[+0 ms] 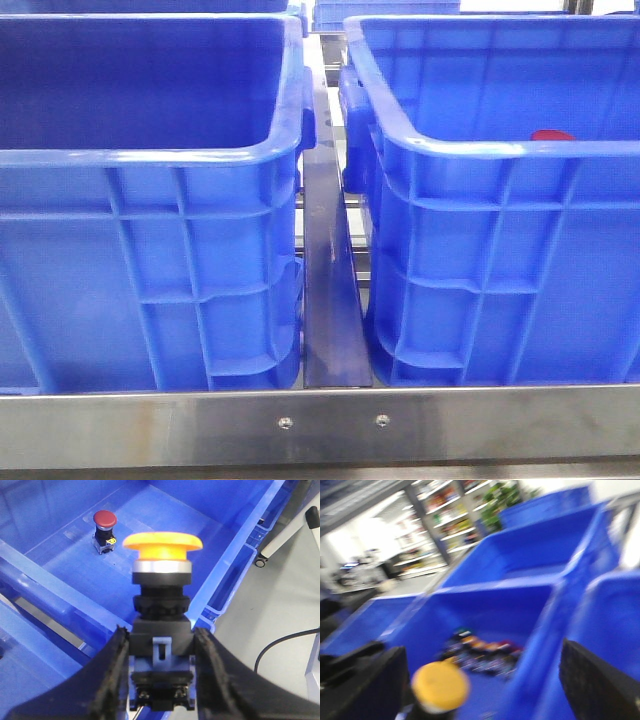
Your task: Pick red and yellow buttons and place in box
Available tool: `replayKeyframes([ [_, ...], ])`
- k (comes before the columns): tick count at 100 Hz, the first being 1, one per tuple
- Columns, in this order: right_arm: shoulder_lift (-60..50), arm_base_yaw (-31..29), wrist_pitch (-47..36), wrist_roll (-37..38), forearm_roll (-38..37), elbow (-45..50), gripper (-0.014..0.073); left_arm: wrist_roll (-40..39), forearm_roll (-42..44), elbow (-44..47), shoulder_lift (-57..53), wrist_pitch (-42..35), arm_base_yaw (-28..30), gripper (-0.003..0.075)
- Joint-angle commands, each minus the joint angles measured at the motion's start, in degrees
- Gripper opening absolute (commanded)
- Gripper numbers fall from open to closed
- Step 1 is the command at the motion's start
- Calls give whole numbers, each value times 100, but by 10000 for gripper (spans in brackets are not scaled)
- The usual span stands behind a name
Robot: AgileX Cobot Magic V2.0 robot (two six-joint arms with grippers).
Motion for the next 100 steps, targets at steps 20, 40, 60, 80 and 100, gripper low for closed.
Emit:
replayKeyframes([
  [20,828,-24,1989,1357,586,-381,631,-9,-41,-162,-119,-454,-41,-19],
  [40,1496,-24,2538,1469,586,-581,622,-9,-41,-162,-119,-454,-41,-19],
  [60,2098,-24,3023,1469,586,-912,503,-9,-61,-162,-119,-454,-41,-19],
  [80,2238,-24,3063,1452,551,-966,193,-9,-61,-162,-119,-400,-41,-18],
  [100,2238,-24,3063,1354,448,-971,108,-9,-61,-162,-119,-384,-41,183],
])
